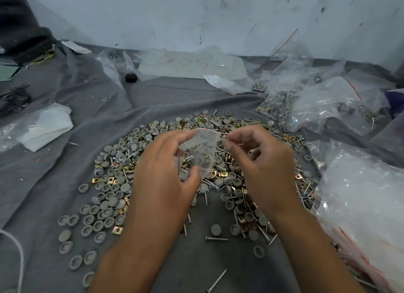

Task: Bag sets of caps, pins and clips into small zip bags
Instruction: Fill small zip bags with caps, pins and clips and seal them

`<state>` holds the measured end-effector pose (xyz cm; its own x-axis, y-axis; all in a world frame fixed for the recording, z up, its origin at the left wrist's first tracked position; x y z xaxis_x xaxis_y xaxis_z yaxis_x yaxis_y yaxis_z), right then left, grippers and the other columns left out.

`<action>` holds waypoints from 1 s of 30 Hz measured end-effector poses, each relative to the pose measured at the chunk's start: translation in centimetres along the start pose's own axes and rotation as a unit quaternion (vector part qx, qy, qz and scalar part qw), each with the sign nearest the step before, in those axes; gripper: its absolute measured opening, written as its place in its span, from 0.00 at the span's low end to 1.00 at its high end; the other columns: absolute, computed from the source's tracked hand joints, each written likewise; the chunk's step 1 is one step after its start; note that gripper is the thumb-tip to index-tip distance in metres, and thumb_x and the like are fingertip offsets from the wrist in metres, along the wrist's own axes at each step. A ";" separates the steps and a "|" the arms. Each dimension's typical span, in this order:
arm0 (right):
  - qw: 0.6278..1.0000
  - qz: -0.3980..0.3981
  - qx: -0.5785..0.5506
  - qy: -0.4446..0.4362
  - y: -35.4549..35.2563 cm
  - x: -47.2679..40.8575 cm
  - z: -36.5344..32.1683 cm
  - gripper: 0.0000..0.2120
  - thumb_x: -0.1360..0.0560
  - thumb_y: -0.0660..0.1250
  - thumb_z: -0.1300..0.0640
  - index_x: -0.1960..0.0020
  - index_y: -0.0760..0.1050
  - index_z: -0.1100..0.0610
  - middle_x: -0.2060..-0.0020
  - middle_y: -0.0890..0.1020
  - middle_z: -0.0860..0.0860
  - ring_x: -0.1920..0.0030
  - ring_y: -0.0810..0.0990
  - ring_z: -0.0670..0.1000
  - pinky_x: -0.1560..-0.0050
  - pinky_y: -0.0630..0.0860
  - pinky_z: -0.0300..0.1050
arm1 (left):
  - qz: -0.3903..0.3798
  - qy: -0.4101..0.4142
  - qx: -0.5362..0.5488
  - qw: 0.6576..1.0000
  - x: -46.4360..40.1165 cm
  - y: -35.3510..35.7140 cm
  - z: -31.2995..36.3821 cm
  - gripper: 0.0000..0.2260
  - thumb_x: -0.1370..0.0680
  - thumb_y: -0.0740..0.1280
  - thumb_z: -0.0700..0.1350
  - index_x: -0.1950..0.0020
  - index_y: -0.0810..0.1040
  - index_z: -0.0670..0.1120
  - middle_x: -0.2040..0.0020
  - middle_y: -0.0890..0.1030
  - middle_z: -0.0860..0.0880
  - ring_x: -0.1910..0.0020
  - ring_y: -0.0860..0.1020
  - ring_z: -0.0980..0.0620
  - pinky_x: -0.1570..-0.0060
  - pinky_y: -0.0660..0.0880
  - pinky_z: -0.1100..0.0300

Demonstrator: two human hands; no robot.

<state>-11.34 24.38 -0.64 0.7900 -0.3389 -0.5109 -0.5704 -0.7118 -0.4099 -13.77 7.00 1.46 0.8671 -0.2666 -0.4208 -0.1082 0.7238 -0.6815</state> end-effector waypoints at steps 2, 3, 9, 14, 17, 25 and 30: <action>0.988 -0.105 0.093 0.062 0.3 0.1 1.3 0.06 0.23 0.73 0.55 0.51 0.81 0.44 0.58 0.82 0.38 0.57 0.80 0.37 0.58 0.76 0.29 | 0.005 -0.003 0.002 1.000 0.0 -0.3 -0.1 0.24 0.29 0.73 0.42 0.32 0.76 0.49 0.42 0.77 0.57 0.50 0.74 0.62 0.45 0.65 0.77; 0.973 -0.155 0.148 0.086 0.5 0.4 1.8 0.06 0.22 0.73 0.55 0.50 0.81 0.43 0.56 0.83 0.38 0.57 0.80 0.37 0.55 0.78 0.33 | 0.007 -0.005 0.005 1.000 0.1 -0.4 -0.2 0.25 0.29 0.72 0.44 0.32 0.76 0.50 0.43 0.76 0.58 0.53 0.73 0.62 0.46 0.65 0.78; 0.928 -0.213 0.280 0.121 1.0 0.7 1.7 0.09 0.22 0.71 0.51 0.43 0.79 0.44 0.51 0.83 0.41 0.50 0.80 0.46 0.51 0.81 0.51 | 0.007 -0.015 0.005 1.000 0.3 -0.7 -0.3 0.25 0.29 0.72 0.45 0.32 0.76 0.52 0.46 0.75 0.60 0.56 0.72 0.64 0.48 0.65 0.79; 0.919 -0.237 0.281 0.143 1.2 0.8 1.5 0.08 0.22 0.71 0.49 0.44 0.76 0.43 0.57 0.82 0.41 0.53 0.79 0.46 0.52 0.81 0.52 | 0.004 -0.017 -0.003 1.000 0.3 -0.7 -0.3 0.24 0.28 0.73 0.44 0.32 0.76 0.51 0.45 0.74 0.60 0.50 0.71 0.63 0.45 0.63 0.80; 0.917 -0.230 0.299 0.128 1.4 1.0 1.4 0.11 0.23 0.71 0.49 0.43 0.75 0.43 0.52 0.80 0.42 0.49 0.78 0.47 0.51 0.80 0.51 | 0.005 -0.015 -0.001 1.000 0.4 -0.8 -0.3 0.24 0.28 0.72 0.45 0.32 0.76 0.52 0.45 0.74 0.61 0.57 0.70 0.64 0.48 0.63 0.80; 0.912 -0.235 0.329 0.067 1.4 1.4 1.6 0.05 0.22 0.69 0.48 0.46 0.77 0.44 0.52 0.78 0.42 0.49 0.76 0.48 0.57 0.75 0.46 | 0.006 -0.008 -0.001 1.000 0.3 -0.4 -0.2 0.24 0.28 0.73 0.42 0.33 0.76 0.50 0.43 0.76 0.58 0.47 0.72 0.63 0.44 0.64 0.79; 0.938 -0.229 0.234 0.112 0.6 0.9 1.9 0.05 0.20 0.68 0.51 0.46 0.79 0.42 0.54 0.78 0.38 0.53 0.77 0.42 0.56 0.75 0.42 | 0.004 -0.007 -0.001 1.000 0.3 -0.3 -0.3 0.24 0.28 0.75 0.40 0.33 0.77 0.49 0.41 0.78 0.56 0.46 0.74 0.60 0.43 0.62 0.80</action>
<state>-11.38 24.81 -2.81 0.9740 -0.2210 -0.0506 -0.1544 -0.4833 -0.8617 -13.61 6.50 1.35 0.8727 -0.2526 -0.4178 -0.1154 0.7248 -0.6792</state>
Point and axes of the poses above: each hand's wrist, its own x-axis away from the middle knuckle, its own y-axis out of the palm, z = x × y, the point moved 1 cm from there along -x, towards the middle knuckle
